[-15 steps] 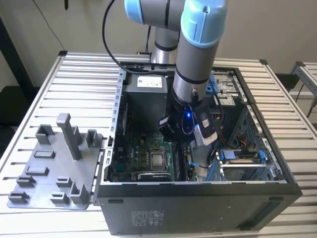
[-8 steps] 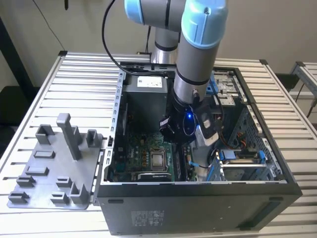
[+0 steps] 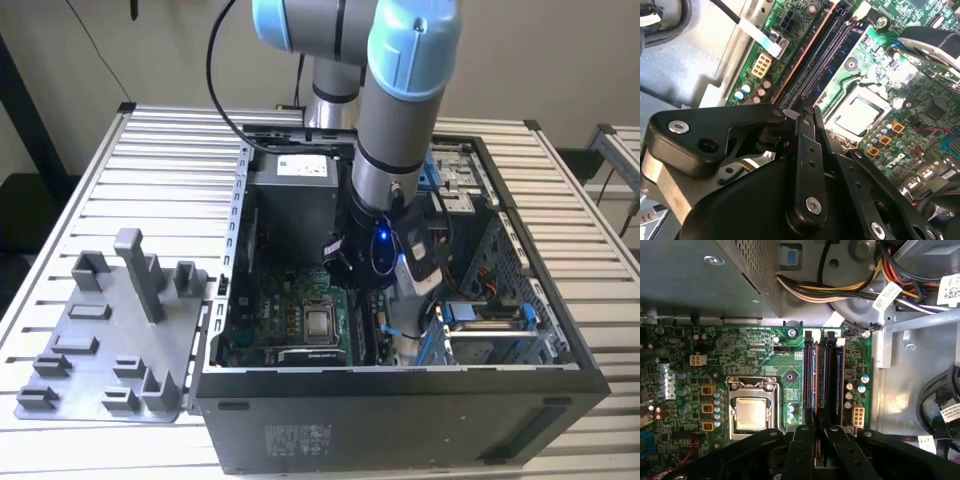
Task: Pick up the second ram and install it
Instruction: 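Insert the second ram into the second slot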
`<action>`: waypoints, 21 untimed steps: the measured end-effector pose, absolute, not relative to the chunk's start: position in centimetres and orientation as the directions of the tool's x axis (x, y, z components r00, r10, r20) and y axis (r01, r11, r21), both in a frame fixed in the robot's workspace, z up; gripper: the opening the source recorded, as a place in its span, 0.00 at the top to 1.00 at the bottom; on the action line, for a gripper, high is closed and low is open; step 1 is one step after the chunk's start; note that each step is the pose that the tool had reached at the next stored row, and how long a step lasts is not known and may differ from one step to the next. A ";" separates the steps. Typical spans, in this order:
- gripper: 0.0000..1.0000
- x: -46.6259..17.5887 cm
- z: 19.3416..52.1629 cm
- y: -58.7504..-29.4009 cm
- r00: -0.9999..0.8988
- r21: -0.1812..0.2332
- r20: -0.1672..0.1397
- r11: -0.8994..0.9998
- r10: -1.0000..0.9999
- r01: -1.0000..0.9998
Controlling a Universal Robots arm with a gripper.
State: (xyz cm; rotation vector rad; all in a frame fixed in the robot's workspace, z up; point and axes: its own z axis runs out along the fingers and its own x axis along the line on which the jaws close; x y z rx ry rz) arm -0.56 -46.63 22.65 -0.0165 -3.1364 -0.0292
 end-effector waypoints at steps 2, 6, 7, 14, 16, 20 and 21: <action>0.86 -0.6 22.6 -46.7 -1.000 0.019 0.005 1.000 0.011 0.011; 0.86 -0.5 22.5 -46.7 -1.000 0.019 0.005 1.000 0.010 0.011; 0.86 -0.5 22.5 -46.7 -1.000 0.019 0.005 1.000 0.010 0.011; 0.86 -0.5 22.4 -46.7 -1.000 0.019 0.005 1.000 0.011 0.011; 0.86 -0.5 22.3 -46.7 -1.000 0.019 0.005 1.000 0.015 0.015; 0.86 -0.5 22.2 -46.7 -1.000 0.019 0.005 1.000 0.020 0.020; 0.86 -0.5 22.2 -46.7 -1.000 0.019 0.005 1.000 0.021 0.021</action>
